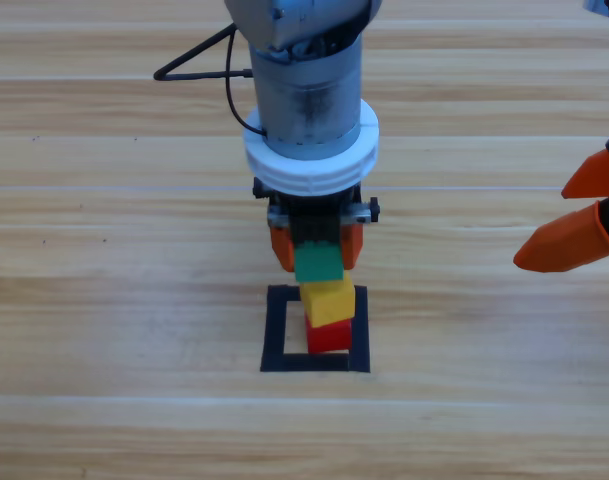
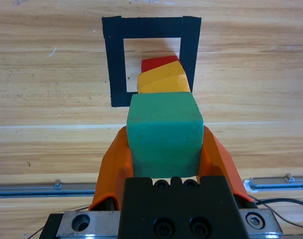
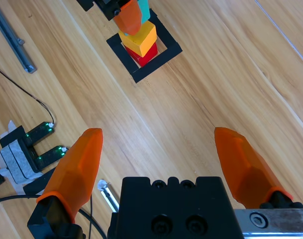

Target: Stack the blocks in the rectangular block: red at the bottom, yellow in the middle, green on top

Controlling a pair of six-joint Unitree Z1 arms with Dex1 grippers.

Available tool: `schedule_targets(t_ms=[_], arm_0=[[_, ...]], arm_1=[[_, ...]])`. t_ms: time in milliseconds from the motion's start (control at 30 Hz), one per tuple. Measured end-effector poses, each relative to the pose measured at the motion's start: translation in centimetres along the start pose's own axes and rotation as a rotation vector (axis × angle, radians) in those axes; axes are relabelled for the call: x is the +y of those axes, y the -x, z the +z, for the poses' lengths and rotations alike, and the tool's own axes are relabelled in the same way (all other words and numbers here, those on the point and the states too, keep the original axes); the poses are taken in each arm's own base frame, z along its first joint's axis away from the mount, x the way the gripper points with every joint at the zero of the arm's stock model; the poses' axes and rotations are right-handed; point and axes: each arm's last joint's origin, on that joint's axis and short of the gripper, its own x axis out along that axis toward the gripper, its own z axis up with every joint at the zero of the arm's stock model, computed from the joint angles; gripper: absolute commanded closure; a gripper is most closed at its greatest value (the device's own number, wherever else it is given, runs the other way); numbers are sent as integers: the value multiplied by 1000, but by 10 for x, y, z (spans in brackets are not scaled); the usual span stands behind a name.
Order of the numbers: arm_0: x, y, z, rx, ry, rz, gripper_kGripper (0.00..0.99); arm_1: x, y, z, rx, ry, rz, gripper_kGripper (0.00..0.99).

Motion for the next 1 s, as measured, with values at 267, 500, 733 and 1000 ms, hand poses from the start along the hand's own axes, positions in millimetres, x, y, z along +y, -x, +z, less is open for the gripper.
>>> schedule_targets(t_ms=[267,500,733,1000], arm_0=[[-2,-8,1,10,-14,14,990],[-2,-9,1,10,-20,15,990],[-4,-14,2,16,-23,24,990],[-6,-22,3,26,-25,38,990]], arm_1=[[0,0,0,0,0,1,1],[0,0,0,0,0,1,1],[0,0,0,0,0,2,1],[0,0,0,0,0,2,1]])
